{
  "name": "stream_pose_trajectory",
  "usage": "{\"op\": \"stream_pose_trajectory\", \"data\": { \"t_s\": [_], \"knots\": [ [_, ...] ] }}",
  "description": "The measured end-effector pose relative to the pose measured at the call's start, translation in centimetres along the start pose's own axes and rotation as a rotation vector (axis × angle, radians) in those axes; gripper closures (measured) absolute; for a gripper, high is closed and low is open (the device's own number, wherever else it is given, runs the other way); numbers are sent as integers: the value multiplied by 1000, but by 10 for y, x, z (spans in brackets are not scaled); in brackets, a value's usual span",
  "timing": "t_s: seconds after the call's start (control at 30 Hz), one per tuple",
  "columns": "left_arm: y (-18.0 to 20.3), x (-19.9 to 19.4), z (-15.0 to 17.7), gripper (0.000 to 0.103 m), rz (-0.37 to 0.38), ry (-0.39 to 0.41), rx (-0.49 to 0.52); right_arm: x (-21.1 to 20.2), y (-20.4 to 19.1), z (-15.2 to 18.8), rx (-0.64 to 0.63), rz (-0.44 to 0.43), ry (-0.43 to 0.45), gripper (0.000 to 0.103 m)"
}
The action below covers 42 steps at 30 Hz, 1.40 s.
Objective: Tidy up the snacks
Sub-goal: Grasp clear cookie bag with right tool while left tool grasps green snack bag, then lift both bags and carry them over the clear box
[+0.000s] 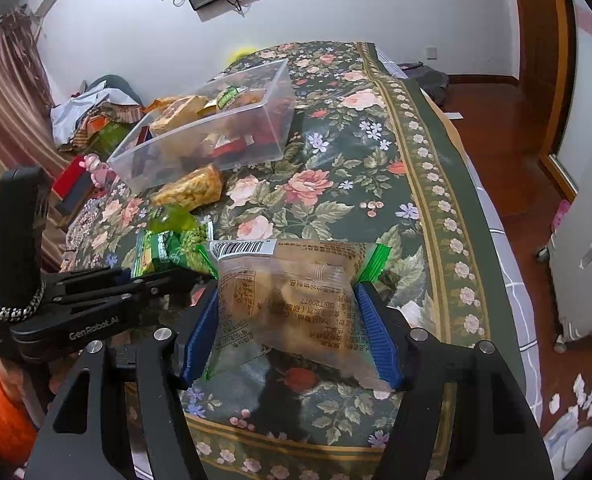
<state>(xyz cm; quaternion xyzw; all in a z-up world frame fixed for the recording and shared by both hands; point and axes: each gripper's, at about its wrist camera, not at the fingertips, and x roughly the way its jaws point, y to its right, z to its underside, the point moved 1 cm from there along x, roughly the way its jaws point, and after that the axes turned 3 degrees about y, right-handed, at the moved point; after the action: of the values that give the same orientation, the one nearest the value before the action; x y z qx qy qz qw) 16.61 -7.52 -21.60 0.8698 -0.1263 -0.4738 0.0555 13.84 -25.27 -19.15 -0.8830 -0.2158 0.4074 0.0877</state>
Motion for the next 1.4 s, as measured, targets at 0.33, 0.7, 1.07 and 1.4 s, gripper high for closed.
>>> {"op": "stream_pose_trajectory", "data": {
  "t_s": [0.33,0.7,1.07,1.4],
  "knots": [
    [-12,-52,-8,103,5,118,-5,-1,-17,-16,-35,-8,32,40],
    [-4,-3,-7,49,-8,-8,-33,-6,-6,-18,-9,9,51,40],
    [10,38,-32,56,-1,-12,-66,-7,6,-15,7,12,43,40],
    [9,36,-43,90,9,34,-44,-5,5,-21,-3,20,45,40]
  ]
}}
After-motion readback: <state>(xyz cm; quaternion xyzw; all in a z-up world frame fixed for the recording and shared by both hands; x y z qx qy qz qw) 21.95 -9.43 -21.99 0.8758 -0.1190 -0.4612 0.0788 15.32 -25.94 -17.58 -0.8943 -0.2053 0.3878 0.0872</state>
